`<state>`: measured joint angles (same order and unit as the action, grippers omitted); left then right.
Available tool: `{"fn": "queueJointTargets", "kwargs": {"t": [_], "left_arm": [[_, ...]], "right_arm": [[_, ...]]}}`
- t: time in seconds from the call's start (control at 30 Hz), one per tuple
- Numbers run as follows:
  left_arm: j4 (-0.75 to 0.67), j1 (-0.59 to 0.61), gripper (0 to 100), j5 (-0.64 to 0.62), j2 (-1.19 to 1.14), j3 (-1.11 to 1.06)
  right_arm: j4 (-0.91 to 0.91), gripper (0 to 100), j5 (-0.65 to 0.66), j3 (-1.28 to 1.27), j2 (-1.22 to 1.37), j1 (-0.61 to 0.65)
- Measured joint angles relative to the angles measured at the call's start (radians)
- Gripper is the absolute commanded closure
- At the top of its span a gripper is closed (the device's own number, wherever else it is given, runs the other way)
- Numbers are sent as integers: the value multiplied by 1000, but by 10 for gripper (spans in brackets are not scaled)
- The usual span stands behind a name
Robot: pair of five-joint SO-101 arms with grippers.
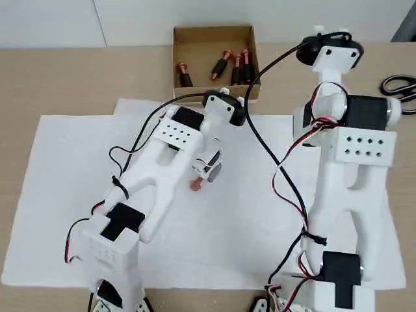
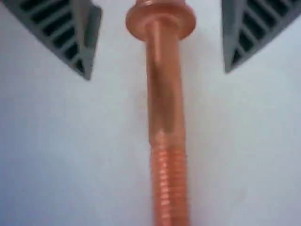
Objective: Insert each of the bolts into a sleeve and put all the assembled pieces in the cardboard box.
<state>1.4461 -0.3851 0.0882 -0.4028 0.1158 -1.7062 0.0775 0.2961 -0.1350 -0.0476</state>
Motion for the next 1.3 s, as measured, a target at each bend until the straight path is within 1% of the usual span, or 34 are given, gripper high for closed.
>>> {"fn": "queueJointTargets", "kwargs": {"t": [0.3, 0.53, 0.67, 0.8, 0.83, 0.97, 1.13, 1.23, 1.3], "left_arm": [[-32, 0, 829, 0, 0, -18], [-92, 0, 902, 0, 0, -104], [-98, -5, 934, 2, 0, -109], [-98, -14, 996, 0, 0, -109], [-98, -20, 994, 0, 0, -109], [-72, -52, 994, 5, 0, -103], [-63, -64, 994, 15, 0, -94], [-17, -68, 994, 80, -2, -34], [38, -69, 994, 132, -2, 41]], "right_arm": [[0, 992, 0, 0, 0, 0], [0, 992, 0, 0, 0, 0], [-2, 992, 0, 0, 0, 0], [-2, 992, 0, 0, 0, 0], [-2, 992, 0, 0, 0, 0], [-2, 992, 0, 0, 0, 0], [-2, 992, 0, 0, 0, 0], [-2, 992, 0, 0, 0, 0], [-2, 992, 0, 0, 0, 0]]}}
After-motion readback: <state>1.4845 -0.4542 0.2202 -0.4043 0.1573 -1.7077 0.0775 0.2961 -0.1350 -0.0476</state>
